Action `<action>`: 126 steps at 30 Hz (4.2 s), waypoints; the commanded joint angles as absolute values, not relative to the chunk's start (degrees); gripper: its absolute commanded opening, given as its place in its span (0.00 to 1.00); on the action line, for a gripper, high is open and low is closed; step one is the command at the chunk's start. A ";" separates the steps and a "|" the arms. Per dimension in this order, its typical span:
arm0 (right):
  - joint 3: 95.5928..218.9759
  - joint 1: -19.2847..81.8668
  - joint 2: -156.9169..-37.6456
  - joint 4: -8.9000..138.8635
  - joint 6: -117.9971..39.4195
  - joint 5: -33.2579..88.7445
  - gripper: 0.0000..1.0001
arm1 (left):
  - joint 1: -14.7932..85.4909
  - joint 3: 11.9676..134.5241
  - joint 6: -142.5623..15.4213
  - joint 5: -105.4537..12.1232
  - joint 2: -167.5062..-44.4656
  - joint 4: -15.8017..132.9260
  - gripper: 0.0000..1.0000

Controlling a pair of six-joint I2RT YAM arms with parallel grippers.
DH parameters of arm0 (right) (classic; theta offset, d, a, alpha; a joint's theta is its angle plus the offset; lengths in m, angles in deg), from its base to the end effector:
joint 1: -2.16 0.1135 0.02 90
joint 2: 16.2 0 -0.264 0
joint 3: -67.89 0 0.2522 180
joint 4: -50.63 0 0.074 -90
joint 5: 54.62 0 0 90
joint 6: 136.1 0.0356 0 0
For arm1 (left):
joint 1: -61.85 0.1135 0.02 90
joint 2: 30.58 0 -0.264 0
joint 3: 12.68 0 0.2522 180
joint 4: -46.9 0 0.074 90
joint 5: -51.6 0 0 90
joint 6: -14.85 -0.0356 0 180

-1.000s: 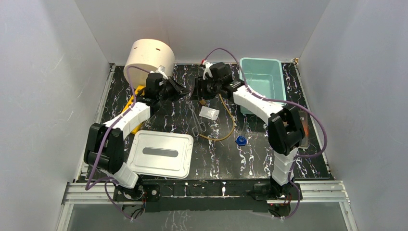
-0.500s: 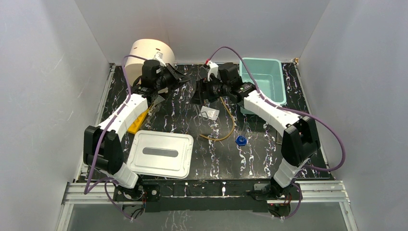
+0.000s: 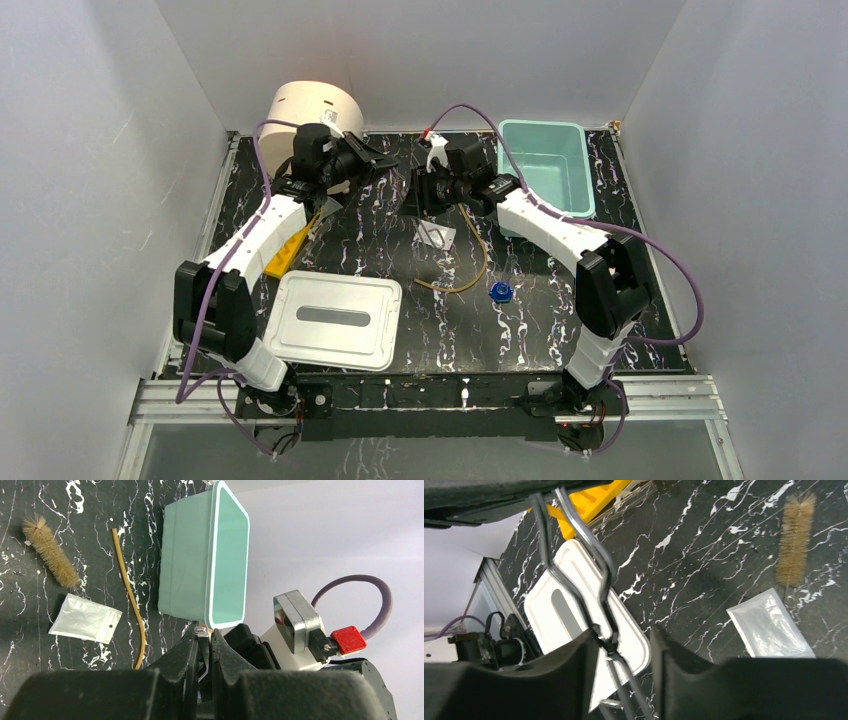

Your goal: Organize the chemistry lab equipment

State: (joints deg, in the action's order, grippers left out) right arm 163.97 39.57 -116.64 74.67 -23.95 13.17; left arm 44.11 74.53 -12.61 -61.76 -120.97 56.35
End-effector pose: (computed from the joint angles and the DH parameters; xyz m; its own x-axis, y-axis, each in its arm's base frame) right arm 0.3202 0.2618 0.3031 -0.6615 -0.0665 -0.7469 -0.6231 0.6030 0.4982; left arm 0.3554 -0.1285 0.3402 -0.6712 -0.6405 -0.3730 0.1141 0.4080 -0.9058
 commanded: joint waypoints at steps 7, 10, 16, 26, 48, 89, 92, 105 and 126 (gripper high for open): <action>165.13 39.70 -116.18 71.88 -24.77 14.06 0.00 | 45.28 78.79 -13.61 -64.63 -120.70 59.58 0.21; 165.47 39.69 -114.85 71.88 -25.02 14.89 0.00 | 45.38 80.94 -16.87 -63.07 -120.89 63.73 0.60; 165.41 39.10 -111.65 72.72 -29.87 22.38 0.00 | 46.41 84.53 -27.41 -58.90 -122.29 71.17 0.81; 175.18 25.46 -108.16 82.66 -34.02 32.07 0.00 | 48.40 83.72 -39.71 -50.25 -117.43 76.00 0.86; 168.83 10.98 -113.41 78.00 -45.98 49.36 0.00 | 48.40 77.42 -38.89 -53.66 -115.34 72.03 0.87; 176.67 5.02 -132.64 79.90 -42.19 46.20 0.33 | 48.40 81.22 -39.58 -52.64 -119.39 74.12 0.87; 177.05 5.11 -130.74 80.95 -41.46 45.79 0.36 | 48.42 81.32 -39.55 -52.90 -119.67 73.95 0.87; 175.06 5.38 -118.32 82.84 -39.62 39.25 0.51 | 48.42 81.21 -38.73 -53.76 -120.32 73.10 0.87; 179.34 31.10 -115.35 85.63 -48.56 34.48 0.73 | 50.01 91.19 -42.27 -42.48 -119.61 85.80 0.88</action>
